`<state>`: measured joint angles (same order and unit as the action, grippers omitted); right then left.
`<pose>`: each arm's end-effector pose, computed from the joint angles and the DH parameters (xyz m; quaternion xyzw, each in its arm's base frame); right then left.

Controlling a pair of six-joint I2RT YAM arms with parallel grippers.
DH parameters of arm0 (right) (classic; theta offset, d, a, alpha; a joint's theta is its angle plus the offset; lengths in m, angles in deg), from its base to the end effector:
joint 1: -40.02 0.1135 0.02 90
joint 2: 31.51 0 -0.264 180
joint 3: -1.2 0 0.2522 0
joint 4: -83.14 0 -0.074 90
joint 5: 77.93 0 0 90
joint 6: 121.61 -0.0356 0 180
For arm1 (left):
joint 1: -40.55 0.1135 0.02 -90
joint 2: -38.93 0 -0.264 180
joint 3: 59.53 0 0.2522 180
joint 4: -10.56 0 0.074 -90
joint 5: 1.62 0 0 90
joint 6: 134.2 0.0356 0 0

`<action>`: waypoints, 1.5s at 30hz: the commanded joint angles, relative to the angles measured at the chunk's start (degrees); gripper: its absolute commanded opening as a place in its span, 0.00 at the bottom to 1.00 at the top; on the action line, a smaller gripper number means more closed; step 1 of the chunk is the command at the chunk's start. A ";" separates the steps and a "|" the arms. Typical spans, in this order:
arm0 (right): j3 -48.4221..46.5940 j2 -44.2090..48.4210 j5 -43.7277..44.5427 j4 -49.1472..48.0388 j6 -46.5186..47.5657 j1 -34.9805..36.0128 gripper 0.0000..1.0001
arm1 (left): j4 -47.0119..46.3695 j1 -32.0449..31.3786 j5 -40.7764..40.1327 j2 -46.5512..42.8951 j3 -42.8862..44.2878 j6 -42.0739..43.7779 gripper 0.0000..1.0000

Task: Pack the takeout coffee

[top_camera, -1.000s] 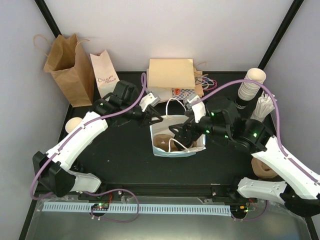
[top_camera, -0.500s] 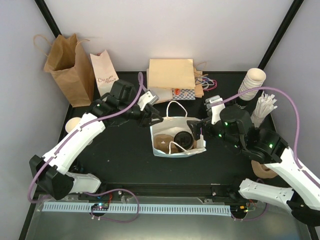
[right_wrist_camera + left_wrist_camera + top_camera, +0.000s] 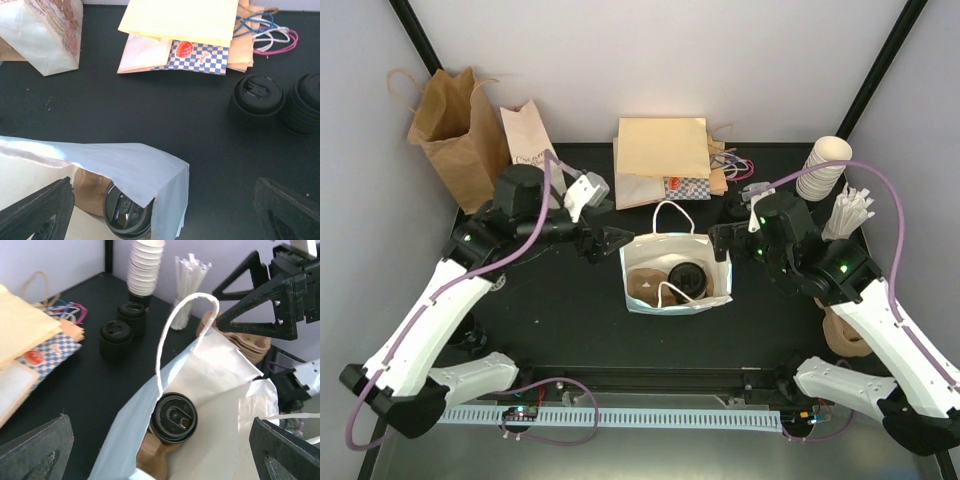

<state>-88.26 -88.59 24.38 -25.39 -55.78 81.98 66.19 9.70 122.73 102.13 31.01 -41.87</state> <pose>0.1344 0.1107 0.4016 -0.0933 0.8940 0.1520 0.4109 0.1752 -0.1280 0.4160 0.3793 0.7428 -0.3664 0.4125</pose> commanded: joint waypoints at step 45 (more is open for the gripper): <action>4.99 7.41 -7.65 -7.22 -0.80 -3.93 1.00 | -0.43 0.78 -10.63 -13.65 -5.05 -5.68 0.99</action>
<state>-84.06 -82.93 17.92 -30.44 -57.48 78.39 65.25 10.11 110.89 88.67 25.98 -47.77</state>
